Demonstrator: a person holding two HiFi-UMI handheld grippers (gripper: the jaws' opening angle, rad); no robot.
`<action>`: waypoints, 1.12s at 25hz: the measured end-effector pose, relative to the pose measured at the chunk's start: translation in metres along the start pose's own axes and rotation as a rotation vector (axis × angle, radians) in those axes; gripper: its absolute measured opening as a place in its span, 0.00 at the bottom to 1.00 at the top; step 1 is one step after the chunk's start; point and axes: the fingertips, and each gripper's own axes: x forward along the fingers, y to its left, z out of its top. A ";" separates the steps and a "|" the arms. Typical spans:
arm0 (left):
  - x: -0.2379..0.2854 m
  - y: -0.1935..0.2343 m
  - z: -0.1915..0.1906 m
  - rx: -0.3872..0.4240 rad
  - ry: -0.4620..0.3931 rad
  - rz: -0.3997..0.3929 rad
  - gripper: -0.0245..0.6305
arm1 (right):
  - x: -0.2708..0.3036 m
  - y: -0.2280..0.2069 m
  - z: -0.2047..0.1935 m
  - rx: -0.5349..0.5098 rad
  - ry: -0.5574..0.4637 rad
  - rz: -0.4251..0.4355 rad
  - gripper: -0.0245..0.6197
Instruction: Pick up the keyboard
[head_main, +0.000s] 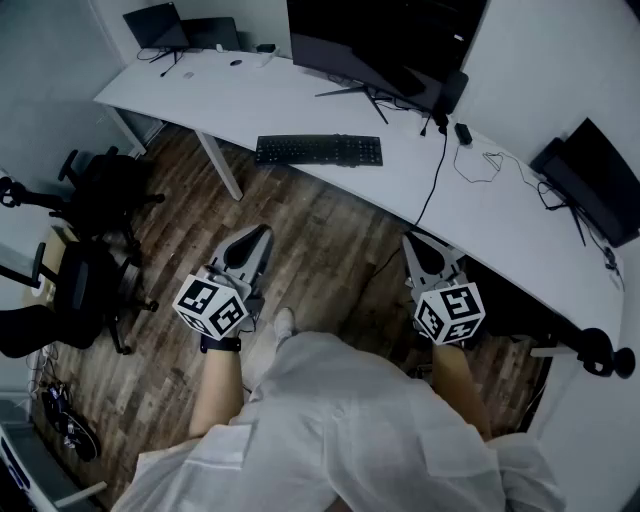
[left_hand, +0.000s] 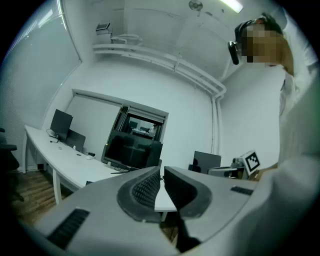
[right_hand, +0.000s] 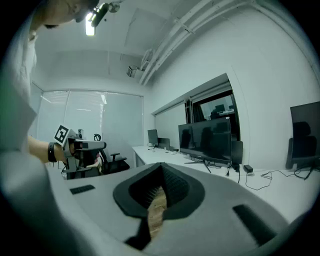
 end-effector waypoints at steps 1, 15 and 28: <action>0.001 0.000 0.000 0.000 0.001 -0.001 0.07 | 0.000 0.000 0.001 -0.001 -0.003 0.002 0.04; 0.008 0.001 -0.005 -0.011 0.032 -0.005 0.07 | 0.009 0.003 0.002 -0.029 -0.002 0.048 0.04; 0.031 0.020 -0.029 -0.017 0.129 -0.022 0.07 | 0.030 0.006 -0.002 -0.041 0.013 0.065 0.08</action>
